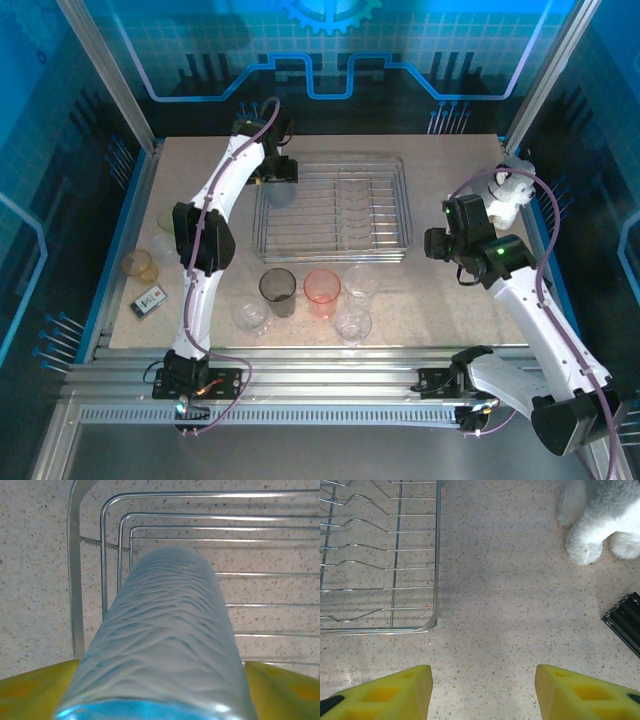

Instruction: Load the cups into the dish rack

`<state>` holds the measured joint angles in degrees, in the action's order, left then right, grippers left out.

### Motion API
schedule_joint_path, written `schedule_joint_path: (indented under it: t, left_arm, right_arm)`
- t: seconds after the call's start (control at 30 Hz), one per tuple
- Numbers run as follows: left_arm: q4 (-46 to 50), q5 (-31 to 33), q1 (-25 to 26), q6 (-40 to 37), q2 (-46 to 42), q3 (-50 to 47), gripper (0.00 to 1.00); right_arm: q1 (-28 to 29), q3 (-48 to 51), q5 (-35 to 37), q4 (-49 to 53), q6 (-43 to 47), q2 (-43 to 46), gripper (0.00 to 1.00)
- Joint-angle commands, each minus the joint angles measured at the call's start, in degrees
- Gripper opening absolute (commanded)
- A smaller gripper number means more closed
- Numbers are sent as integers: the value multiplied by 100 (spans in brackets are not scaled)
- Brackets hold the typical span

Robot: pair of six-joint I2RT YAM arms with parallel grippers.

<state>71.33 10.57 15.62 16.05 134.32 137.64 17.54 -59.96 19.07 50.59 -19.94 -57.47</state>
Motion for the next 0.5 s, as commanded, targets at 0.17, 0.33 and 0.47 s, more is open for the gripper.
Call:
schedule_joint_path:
  t: [0.17,0.33,0.47]
  left_arm:
    - [-286,-55,-32,-133,-19,98,99]
    - [-540,24,-24,-146,-301,-125,99]
    - [-1107,104,-15,-125,-979,-967,99]
  right_arm:
    - [-58,22,-13,247,-38,174,59]
    - [-57,35,-43,248,-15,217,59]
    - [-54,62,-141,245,-1,226,60]
